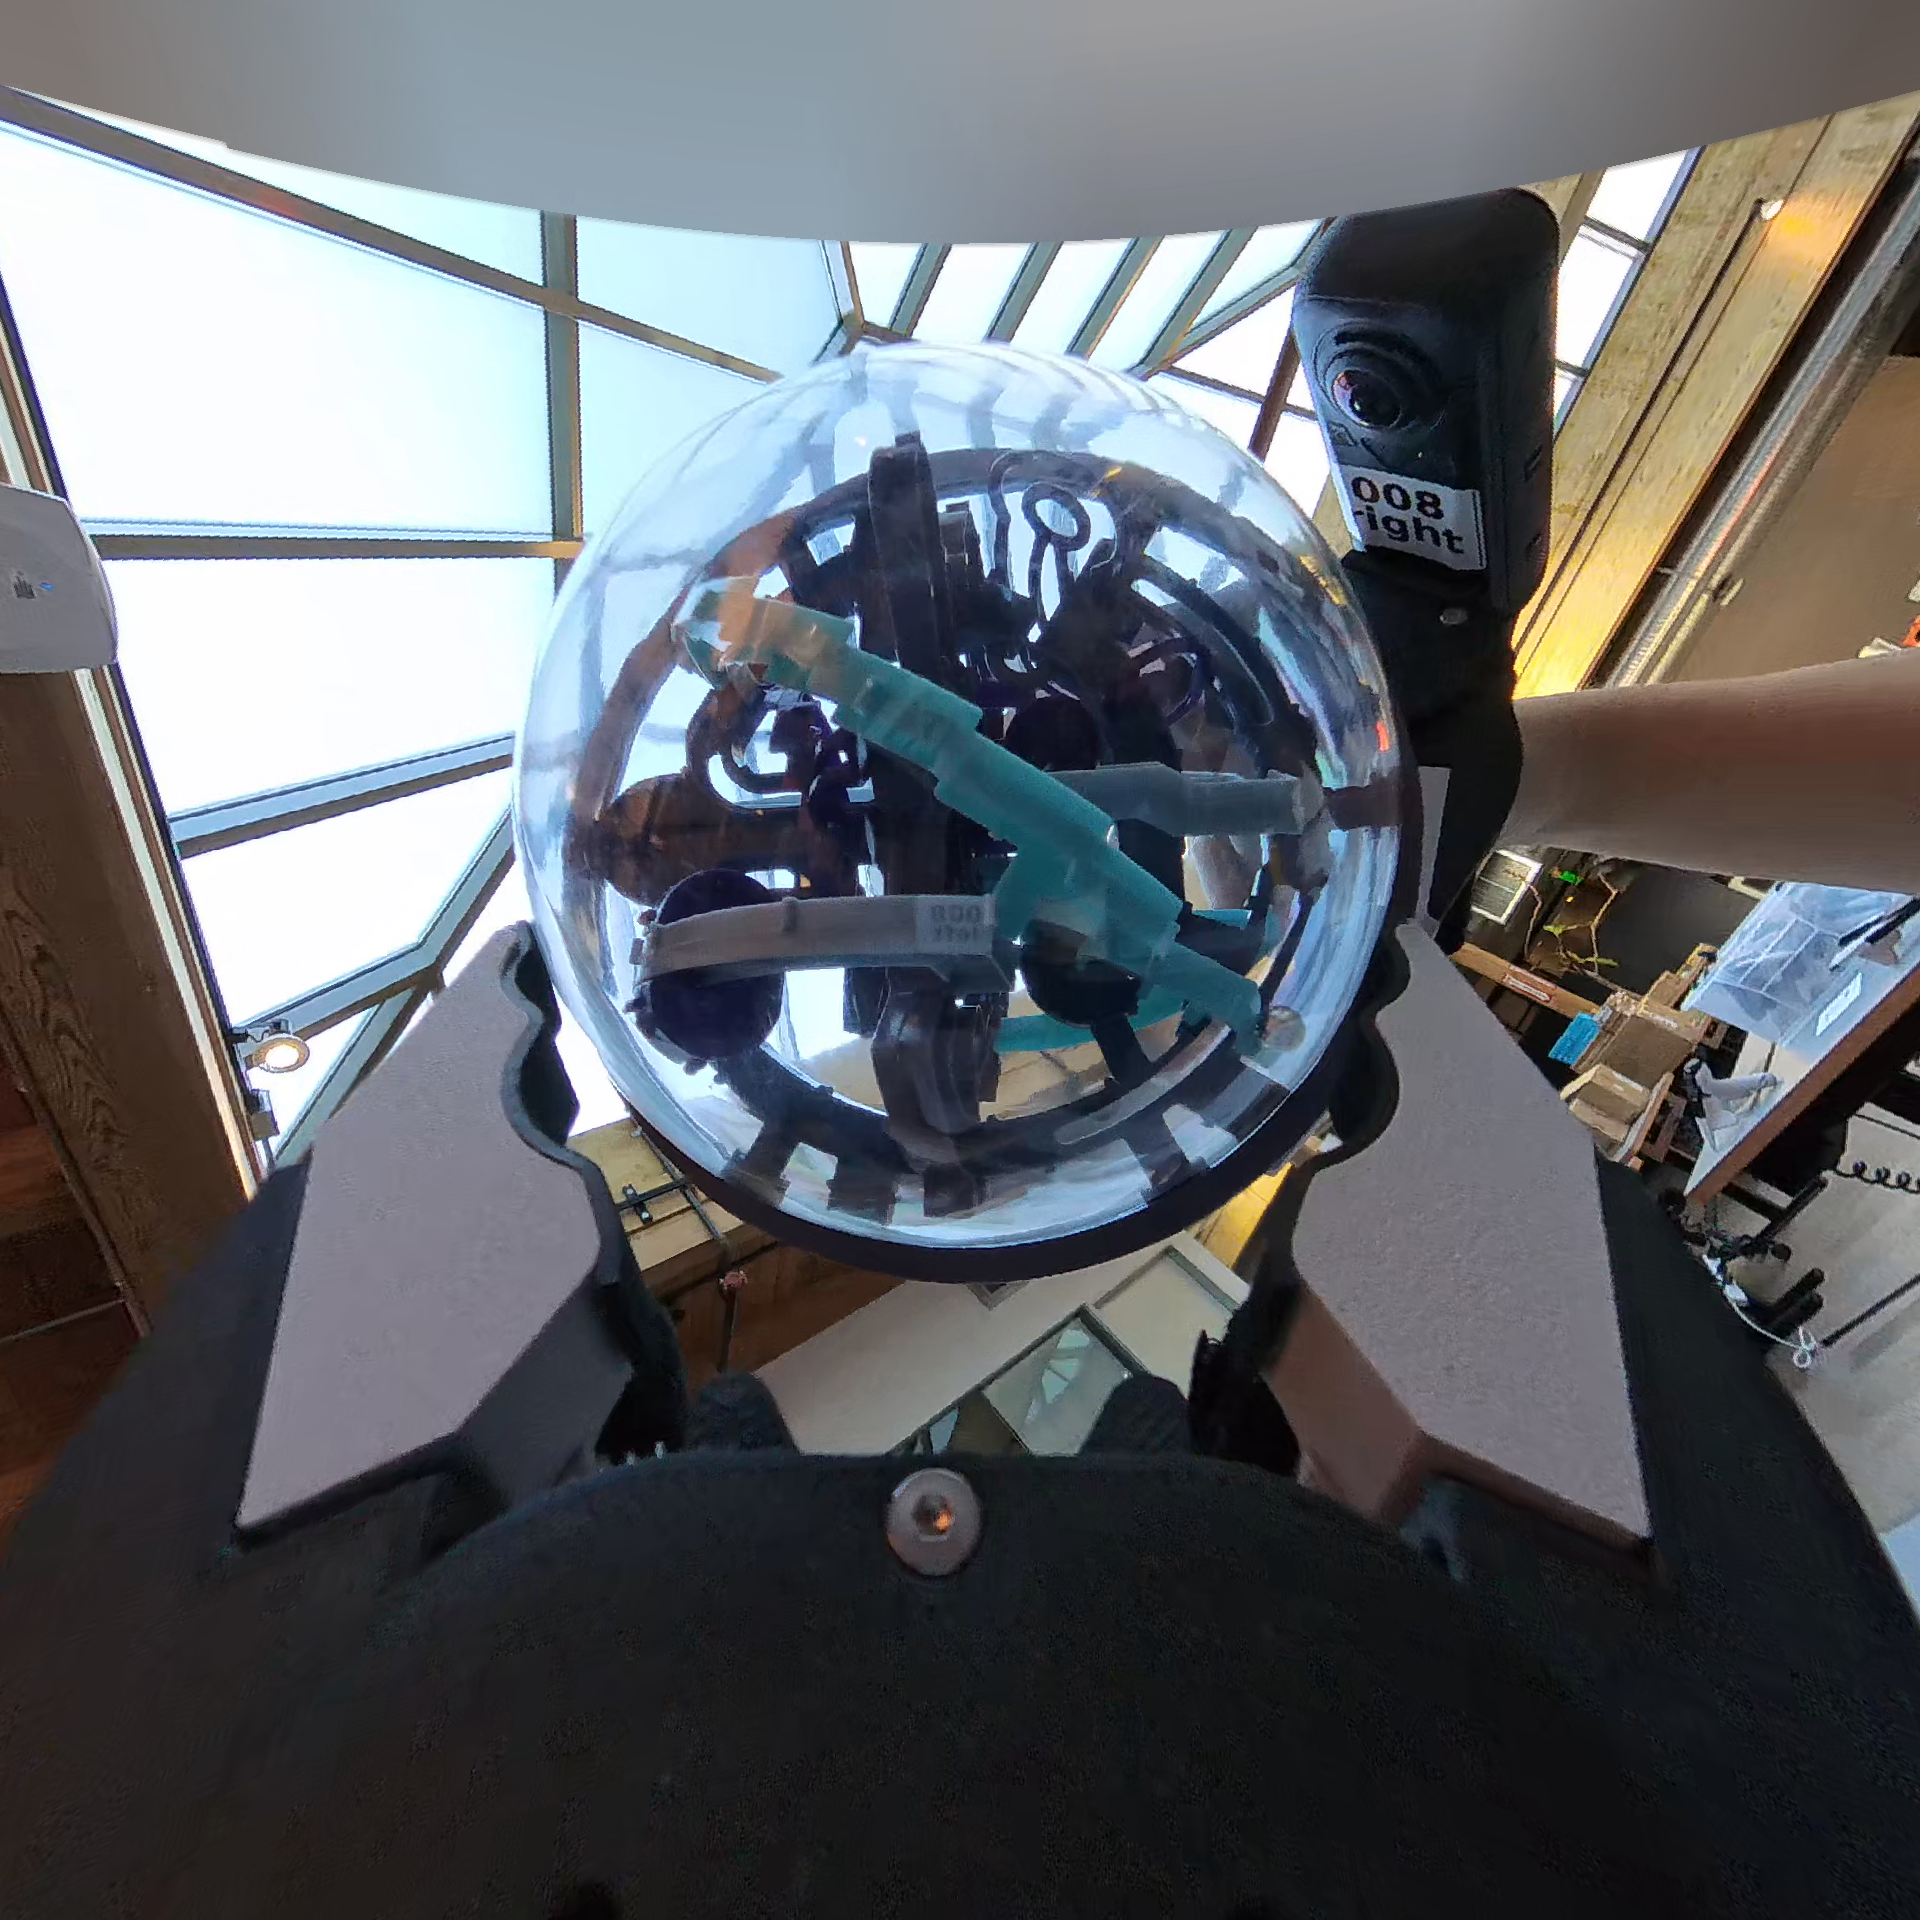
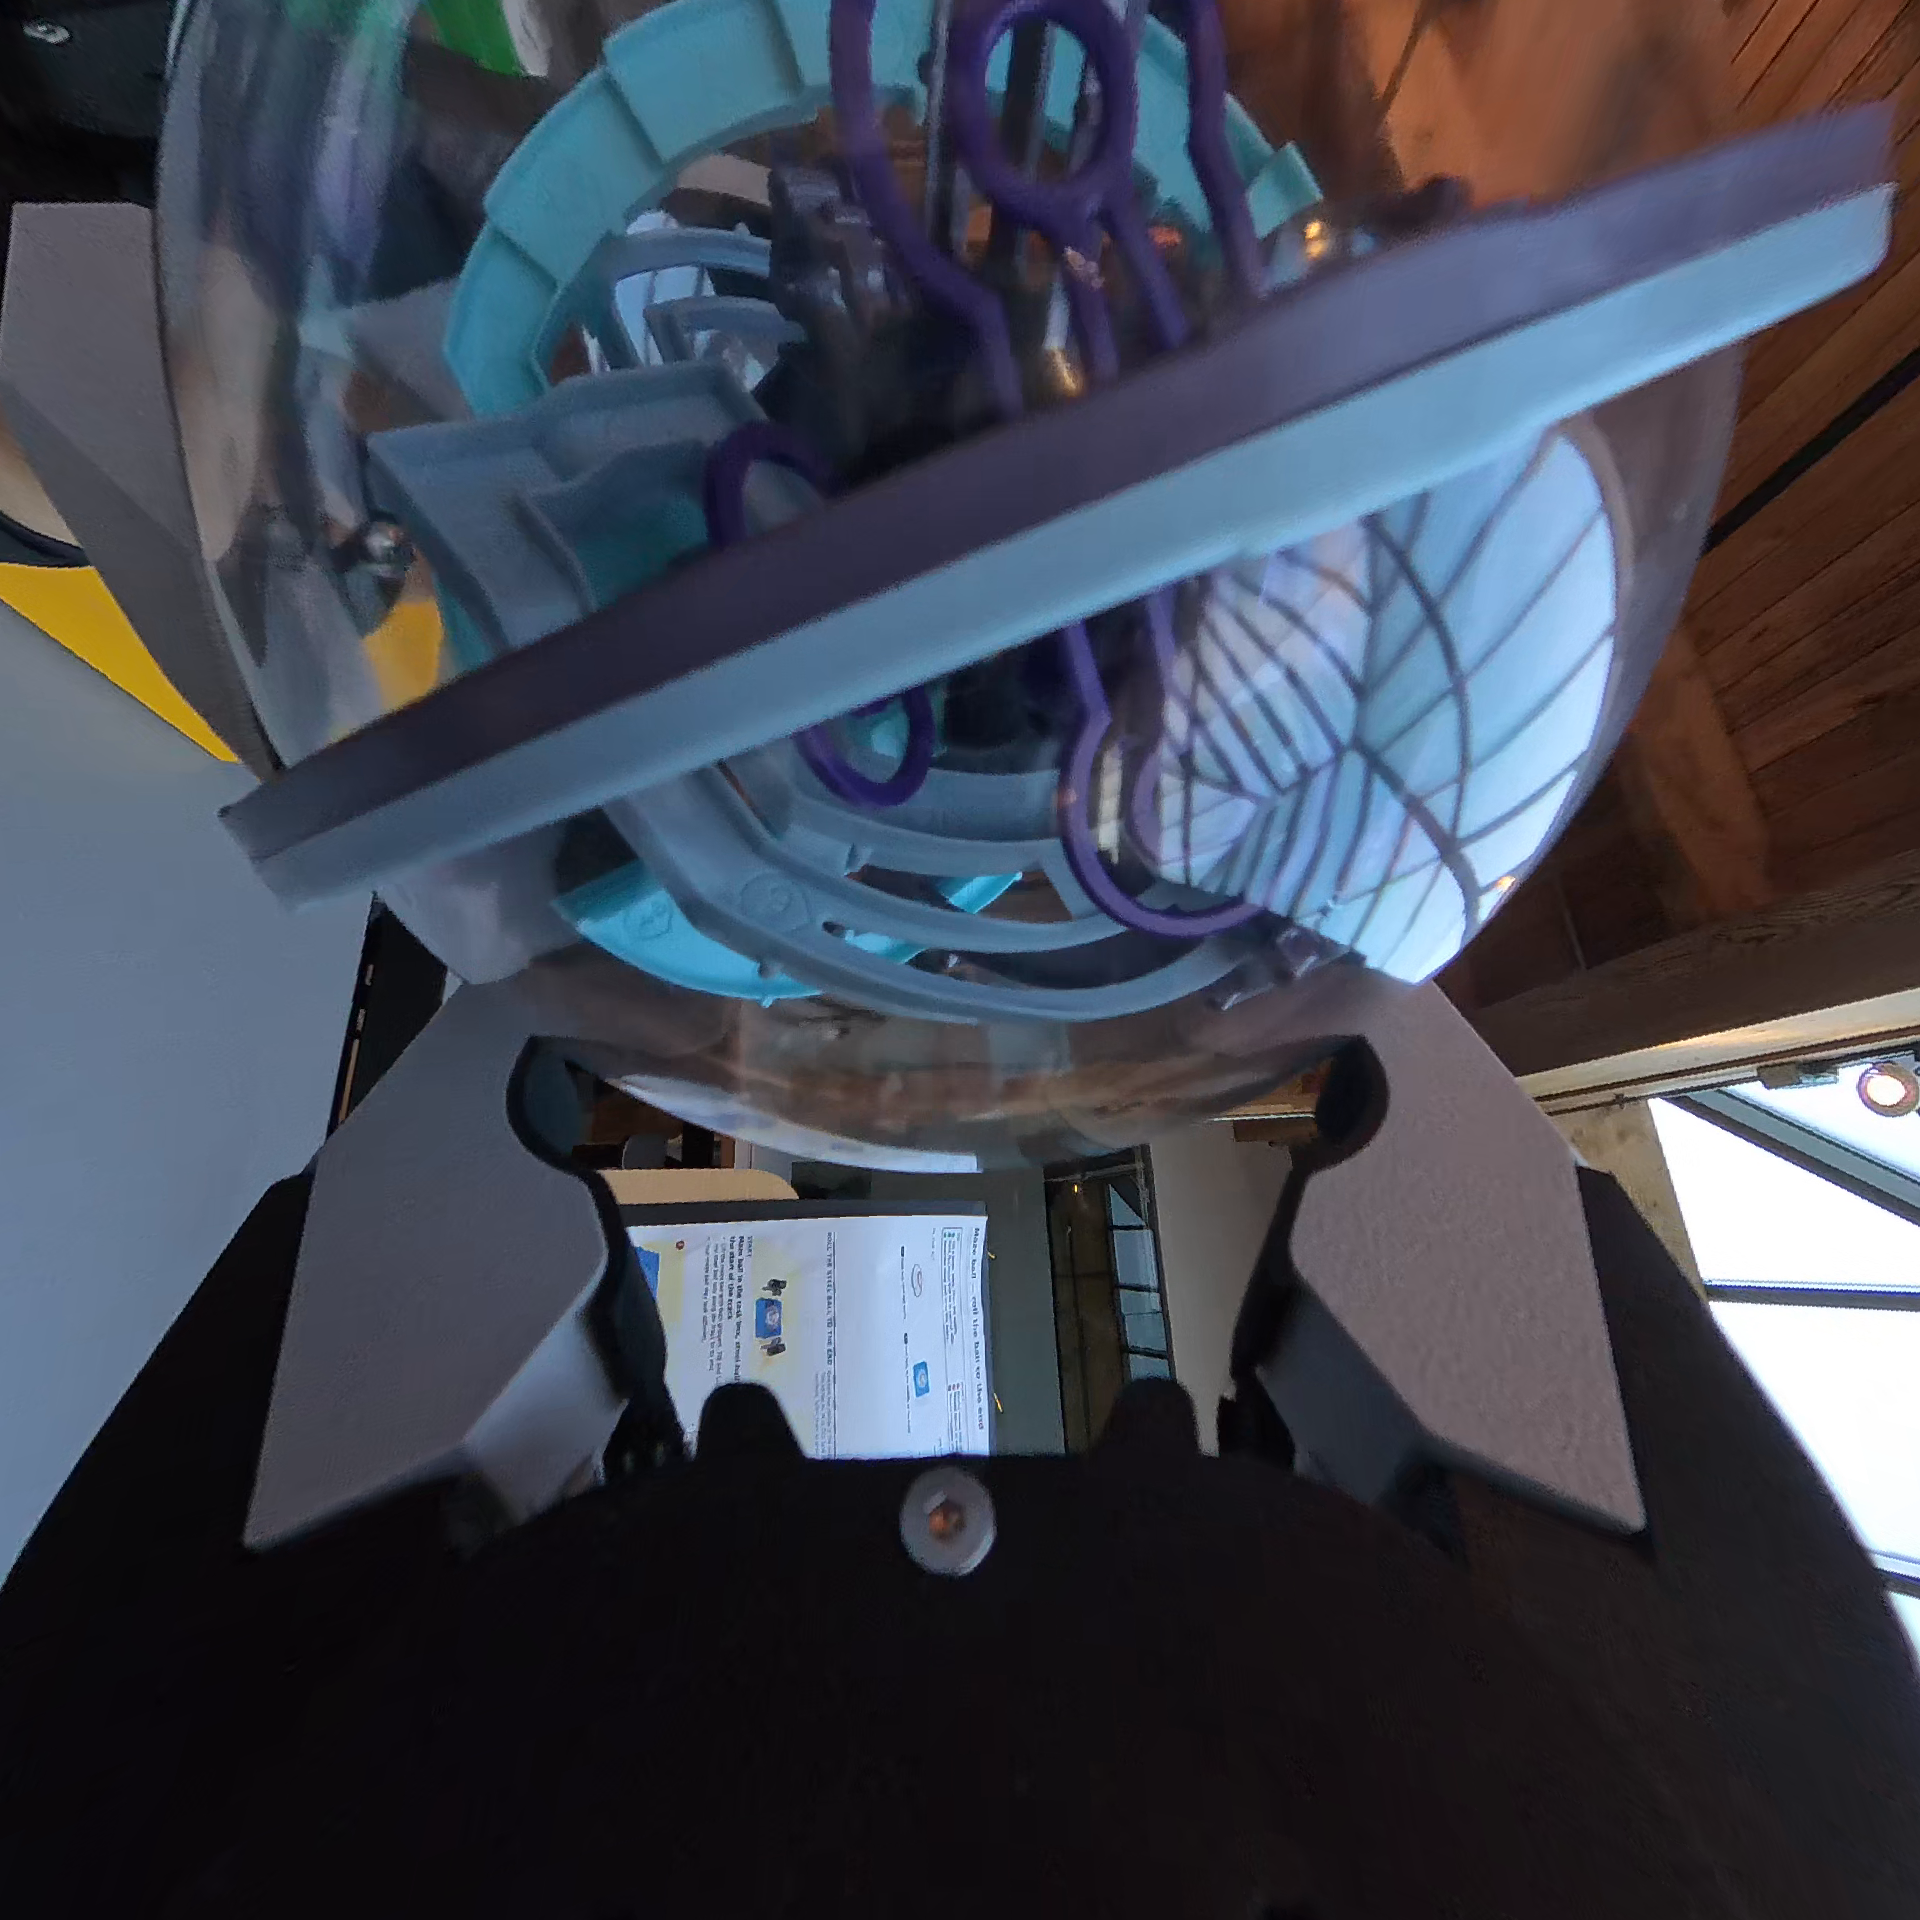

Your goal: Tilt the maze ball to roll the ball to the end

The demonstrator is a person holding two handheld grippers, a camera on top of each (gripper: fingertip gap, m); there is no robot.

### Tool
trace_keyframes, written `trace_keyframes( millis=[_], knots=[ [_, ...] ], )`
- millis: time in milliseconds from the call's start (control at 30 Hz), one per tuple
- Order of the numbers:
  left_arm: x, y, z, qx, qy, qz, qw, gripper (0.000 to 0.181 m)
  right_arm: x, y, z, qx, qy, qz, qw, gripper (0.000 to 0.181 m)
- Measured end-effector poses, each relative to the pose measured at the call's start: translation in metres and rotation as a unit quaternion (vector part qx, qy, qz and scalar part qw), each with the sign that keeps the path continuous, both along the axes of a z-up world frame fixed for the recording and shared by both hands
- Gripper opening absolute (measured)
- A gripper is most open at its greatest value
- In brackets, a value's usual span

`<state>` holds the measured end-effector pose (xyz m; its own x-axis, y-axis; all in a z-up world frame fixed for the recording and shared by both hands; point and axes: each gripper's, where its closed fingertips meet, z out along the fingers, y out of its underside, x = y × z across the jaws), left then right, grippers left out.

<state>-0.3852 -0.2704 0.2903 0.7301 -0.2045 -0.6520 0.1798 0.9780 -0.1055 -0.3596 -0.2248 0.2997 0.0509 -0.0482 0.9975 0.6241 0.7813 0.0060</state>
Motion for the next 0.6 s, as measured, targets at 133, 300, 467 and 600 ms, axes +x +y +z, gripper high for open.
trace_keyframes(
  millis=[133, 300, 467, 600],
  knots=[
    [-0.0008, 0.0001, 0.0007, -0.005, 0.003, -0.001, 1.000, 0.149, -0.0001, 0.0012, -0.0010, -0.006, 0.004, 0.003, 1.000, 0.145],
    [0.0010, -0.0020, -0.0005, -0.012, 0.004, -0.010, 1.000, 0.148, 0.0010, 0.0024, -0.0021, -0.016, 0.006, 0.002, 1.000, 0.145],
    [0.0057, -0.0029, -0.0008, -0.017, 0.004, -0.015, 1.000, 0.148, 0.0040, 0.0048, -0.0033, -0.022, 0.008, -0.003, 1.000, 0.145],
    [0.0070, -0.0026, -0.0012, -0.023, 0.005, -0.019, 1.000, 0.148, 0.0059, 0.0061, -0.0047, -0.031, 0.011, -0.003, 0.999, 0.145]
  ],
)
